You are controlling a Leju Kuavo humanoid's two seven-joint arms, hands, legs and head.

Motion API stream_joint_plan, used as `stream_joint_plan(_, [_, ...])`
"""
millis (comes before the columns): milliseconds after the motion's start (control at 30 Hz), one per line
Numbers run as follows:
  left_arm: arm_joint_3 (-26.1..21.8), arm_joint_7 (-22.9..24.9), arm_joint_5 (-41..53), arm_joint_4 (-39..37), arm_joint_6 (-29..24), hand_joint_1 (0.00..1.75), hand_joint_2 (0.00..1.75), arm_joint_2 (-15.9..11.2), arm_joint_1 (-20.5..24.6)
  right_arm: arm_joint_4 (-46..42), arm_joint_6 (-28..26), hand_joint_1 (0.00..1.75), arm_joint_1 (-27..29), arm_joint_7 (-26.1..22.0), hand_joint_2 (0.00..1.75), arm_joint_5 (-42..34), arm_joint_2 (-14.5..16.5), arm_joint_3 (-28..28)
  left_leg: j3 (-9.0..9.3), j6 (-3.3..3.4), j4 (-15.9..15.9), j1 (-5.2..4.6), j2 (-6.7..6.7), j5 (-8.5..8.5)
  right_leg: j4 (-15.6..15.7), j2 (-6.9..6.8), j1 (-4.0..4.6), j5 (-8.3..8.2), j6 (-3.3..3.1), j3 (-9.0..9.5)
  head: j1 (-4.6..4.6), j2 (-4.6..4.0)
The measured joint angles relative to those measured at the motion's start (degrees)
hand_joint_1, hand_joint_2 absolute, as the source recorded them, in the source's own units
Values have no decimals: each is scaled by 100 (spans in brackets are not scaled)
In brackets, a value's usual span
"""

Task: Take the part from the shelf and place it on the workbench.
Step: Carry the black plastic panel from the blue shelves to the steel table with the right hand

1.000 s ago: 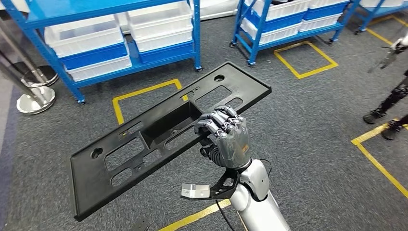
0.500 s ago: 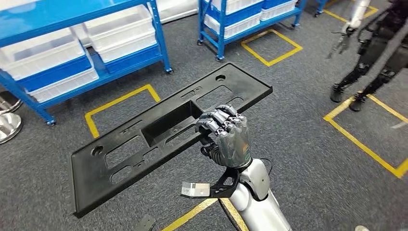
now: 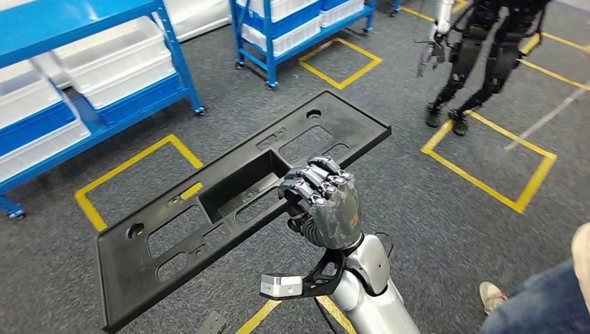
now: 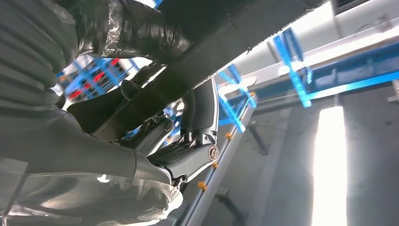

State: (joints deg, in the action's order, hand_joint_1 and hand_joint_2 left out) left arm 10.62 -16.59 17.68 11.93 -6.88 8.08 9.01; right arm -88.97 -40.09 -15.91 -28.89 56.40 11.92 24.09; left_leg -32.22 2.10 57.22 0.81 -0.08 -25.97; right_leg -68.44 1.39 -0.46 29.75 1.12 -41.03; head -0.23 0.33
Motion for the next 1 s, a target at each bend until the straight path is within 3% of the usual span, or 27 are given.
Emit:
stream_joint_plan(67, [0, -2, 15, 0, 4, 0, 175, 3, -22, -8, 0, 175, 31, -2, 175, 4, -11, -1, -10, 0, 8, -1, 184, -11, -480, -84, -44, 168, 49, -218, 0, 0])
stream_joint_plan(100, [0, -4, 26, 0, 4, 0, 175, 9, -26, -11, 0, 175, 46, -2, 175, 9, -19, -1, -14, -10, 16, 2, 274, -21, -466, -116, -69, 108, 73, -195, 0, 0])
stream_joint_plan(200, [0, -15, 74, 1, 8, 0, 175, 46, -11, -56, 0, 175, 67, -3, 175, 33, -29, -3, -17, -88, 87, 5, 497, -87, 450, -373, -85, -309, 106, 334, 0, 0])
stream_joint_plan(267, [0, -22, 116, 2, 11, 0, 175, 74, 2, -110, 0, 175, 77, -9, 175, 50, -30, -7, -11, -167, 134, -15, 599, -135, 814, -477, -48, -382, 40, 519, -2, 0])
stream_joint_plan(333, [0, -21, 140, 8, 13, 0, 175, 108, 17, -155, 0, 175, 100, -12, 175, 59, -31, -26, 24, -238, 131, -14, 697, -153, 838, -373, -20, -378, -57, 509, -4, 0])
stream_joint_plan(367, [0, -20, 146, 18, 13, 0, 175, 127, 27, -177, 0, 175, 113, -9, 175, 58, -31, -40, 37, -272, 137, 2, 692, -176, 853, -312, -23, -385, -94, 517, -2, 0])
stream_joint_plan(433, [0, -19, 149, 38, 11, 0, 175, 153, 45, -218, 0, 175, 124, -3, 175, 53, -30, -58, -33, -322, 358, 30, 469, -356, 886, -194, -49, -407, -167, 538, -3, 0])
stream_joint_plan(500, [0, -16, 149, 44, 11, 0, 175, 158, 37, -234, 0, 175, 129, 1, 175, 51, -28, -60, -334, -334, 1017, 42, 168, -705, 895, -68, -49, -419, -215, 546, -3, 0])
stream_joint_plan(533, [0, -14, 149, 44, 11, 0, 175, 158, 23, -234, 0, 175, 141, 2, 175, 53, -28, -60, -524, -330, 1396, 42, 105, -849, 893, 7, -37, -422, -230, 545, -3, 0])
stream_joint_plan(567, [0, -13, 149, 44, 11, 0, 175, 159, 8, -234, 0, 175, 157, 2, 175, 56, -28, -61, -671, -321, 1663, 39, 78, -905, 892, 90, -23, -423, -236, 546, -3, 0])
stream_joint_plan(600, [0, -13, 149, 44, 11, 0, 175, 160, 0, -234, 0, 175, 172, 2, 175, 59, -29, -61, -735, -302, 1739, 36, 63, -849, 889, 175, -8, -424, -239, 548, -3, 0])
stream_joint_plan(667, [-1, -14, 150, 44, 10, 0, 175, 158, 1, -238, 0, 175, 186, 2, 175, 68, -29, -61, -572, -231, 1269, 21, -15, -459, 881, 345, 10, -424, -239, 557, -3, 0])
stream_joint_plan(733, [-4, -19, 151, 44, 7, 0, 175, 152, 10, -245, 0, 175, 184, 2, 175, 77, -29, -62, -276, -138, 551, 9, -294, -125, 867, 493, 10, -428, -223, 550, -1, 0])
stream_joint_plan(800, [-13, -25, 152, 44, 4, 0, 175, 150, 10, -248, 0, 175, 182, 3, 175, 81, -30, -63, -137, -108, 221, -1, -470, -69, 860, 606, -12, -446, -174, 511, -7, 0])
stream_joint_plan(867, [-19, -27, 153, 46, 4, 0, 175, 159, 3, -256, -1, 175, 186, 6, 175, 82, -32, -68, -107, -112, 155, -1, -371, -60, 877, 703, -28, -473, -100, 475, -14, 0])
stream_joint_plan(933, [-20, -29, 154, 49, 4, 0, 175, 175, 9, -279, -2, 175, 187, 8, 175, 80, -37, -81, -76, -68, 81, 22, -229, -19, 768, 491, -7, -386, -41, 406, -7, 0])
stream_joint_plan(1000, [-21, -33, 156, 50, 4, 0, 175, 187, 17, -295, -2, 175, 181, 8, 175, 78, -40, -89, -56, -23, 35, 28, -72, -1, 253, 95, 5, -74, -4, 163, -1, 0])
